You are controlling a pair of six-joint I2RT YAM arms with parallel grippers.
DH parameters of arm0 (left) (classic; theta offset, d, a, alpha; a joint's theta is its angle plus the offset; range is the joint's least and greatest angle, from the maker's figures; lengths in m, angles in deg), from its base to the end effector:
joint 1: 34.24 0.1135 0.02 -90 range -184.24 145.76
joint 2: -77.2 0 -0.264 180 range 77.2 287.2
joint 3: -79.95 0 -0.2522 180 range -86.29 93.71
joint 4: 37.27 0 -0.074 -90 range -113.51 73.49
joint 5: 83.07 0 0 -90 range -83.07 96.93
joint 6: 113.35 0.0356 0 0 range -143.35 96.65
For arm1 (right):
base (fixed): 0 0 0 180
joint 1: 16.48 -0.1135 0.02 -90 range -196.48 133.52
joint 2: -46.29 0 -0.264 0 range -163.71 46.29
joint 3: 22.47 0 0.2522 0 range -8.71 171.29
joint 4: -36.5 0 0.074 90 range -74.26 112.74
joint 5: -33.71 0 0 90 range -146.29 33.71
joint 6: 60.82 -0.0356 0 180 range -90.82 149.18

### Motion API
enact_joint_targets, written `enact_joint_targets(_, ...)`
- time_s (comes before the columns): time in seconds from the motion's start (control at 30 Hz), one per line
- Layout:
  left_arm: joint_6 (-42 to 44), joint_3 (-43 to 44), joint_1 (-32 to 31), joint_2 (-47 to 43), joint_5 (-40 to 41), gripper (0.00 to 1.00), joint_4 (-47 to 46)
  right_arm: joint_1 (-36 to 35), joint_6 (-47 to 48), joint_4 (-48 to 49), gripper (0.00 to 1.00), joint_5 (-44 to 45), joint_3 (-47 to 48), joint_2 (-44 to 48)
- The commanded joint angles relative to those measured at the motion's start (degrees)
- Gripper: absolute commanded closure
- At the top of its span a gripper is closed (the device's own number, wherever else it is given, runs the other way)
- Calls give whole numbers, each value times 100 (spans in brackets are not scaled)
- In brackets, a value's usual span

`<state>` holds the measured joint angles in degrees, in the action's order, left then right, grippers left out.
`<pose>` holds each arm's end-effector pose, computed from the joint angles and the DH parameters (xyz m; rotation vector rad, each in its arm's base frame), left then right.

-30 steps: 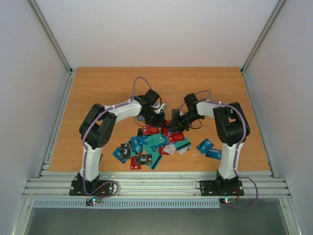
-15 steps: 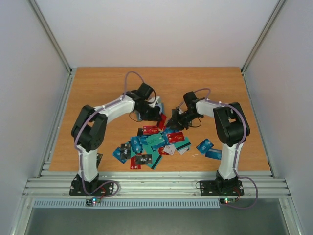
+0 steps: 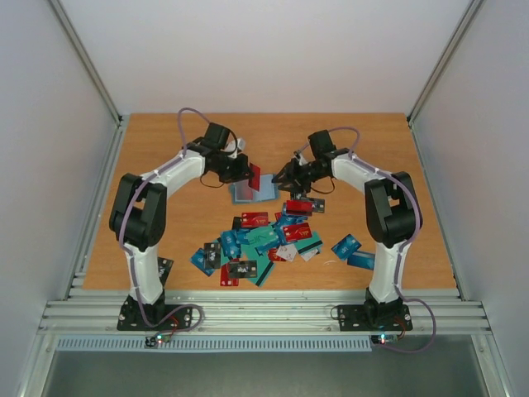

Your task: Put the credit cards into the card holder

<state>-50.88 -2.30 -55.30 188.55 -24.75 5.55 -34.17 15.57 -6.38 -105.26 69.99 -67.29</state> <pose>0.3842 -0.1680 0.2132 0.0770 2.6609 -1.0151 0.3763 0.1482 0.1771 -0.3713 2.6279 1.3219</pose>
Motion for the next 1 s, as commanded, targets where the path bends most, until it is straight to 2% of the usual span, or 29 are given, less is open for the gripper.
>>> enact_joint_targets(0.0, -112, 136, 169, 233, -96, 100, -409, -24, -568, 564, 64, -148, 450, -366)
enact_joint_targets(0.4, -16, -161, 501, 368, -254, 100, -797, -216, -1092, 878, 64, -269, 1605, -1452)
enact_joint_targets(0.67, 25, -181, 504, 682, -590, 100, -1054, -208, -665, 206, 65, -169, 2028, -1795)
enact_joint_targets(0.97, 43, -186, 506, 792, -637, 100, -1004, -178, -191, -270, 66, 1, 2062, -1895)
